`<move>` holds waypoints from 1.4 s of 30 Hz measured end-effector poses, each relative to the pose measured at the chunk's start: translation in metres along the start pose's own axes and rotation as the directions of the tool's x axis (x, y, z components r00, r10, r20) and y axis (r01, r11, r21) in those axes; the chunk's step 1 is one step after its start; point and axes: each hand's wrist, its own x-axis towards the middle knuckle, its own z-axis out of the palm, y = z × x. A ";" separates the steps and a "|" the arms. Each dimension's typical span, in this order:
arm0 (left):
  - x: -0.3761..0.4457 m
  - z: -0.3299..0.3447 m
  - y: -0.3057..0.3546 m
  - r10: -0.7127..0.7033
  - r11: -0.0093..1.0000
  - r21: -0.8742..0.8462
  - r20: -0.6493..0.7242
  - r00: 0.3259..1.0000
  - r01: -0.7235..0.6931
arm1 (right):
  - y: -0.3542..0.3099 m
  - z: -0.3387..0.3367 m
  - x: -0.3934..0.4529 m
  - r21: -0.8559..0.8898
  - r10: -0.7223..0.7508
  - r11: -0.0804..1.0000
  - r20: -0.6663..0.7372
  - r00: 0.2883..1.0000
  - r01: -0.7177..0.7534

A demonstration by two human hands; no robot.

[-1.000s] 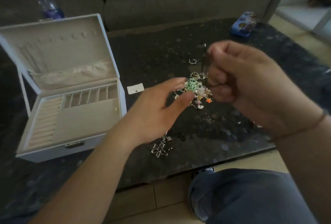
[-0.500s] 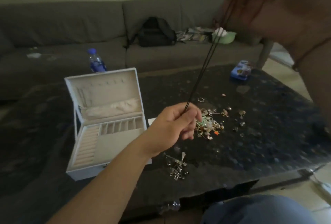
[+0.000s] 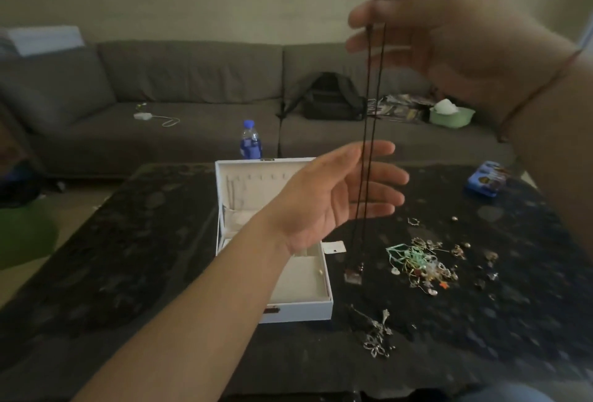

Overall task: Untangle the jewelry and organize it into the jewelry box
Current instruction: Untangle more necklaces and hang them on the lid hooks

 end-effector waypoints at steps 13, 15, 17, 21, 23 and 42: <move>-0.007 -0.031 0.038 0.162 0.924 0.381 -0.304 0.939 -0.036 | 0.014 -0.018 0.016 0.065 0.060 0.996 -0.123 0.991 -0.053; -0.009 -0.037 0.049 0.207 0.873 0.488 -0.330 0.921 -0.021 | 0.029 -0.027 0.004 0.190 0.086 0.980 -0.139 0.987 -0.059; -0.012 -0.043 0.062 0.213 0.823 0.568 -0.322 0.922 0.008 | 0.051 -0.031 -0.008 0.311 0.168 0.944 -0.170 0.971 -0.109; -0.016 -0.049 0.088 0.165 0.618 0.773 -0.304 0.938 0.142 | 0.094 -0.029 -0.032 0.477 0.349 0.856 -0.251 0.903 -0.198; -0.015 -0.051 0.095 0.206 0.568 0.809 -0.314 0.927 0.148 | 0.112 -0.026 -0.039 0.448 0.429 0.841 -0.213 0.878 -0.303; -0.033 -0.107 0.093 0.287 0.304 0.828 -0.552 0.783 0.472 | 0.117 0.170 0.015 0.302 0.427 0.844 0.122 0.896 -0.443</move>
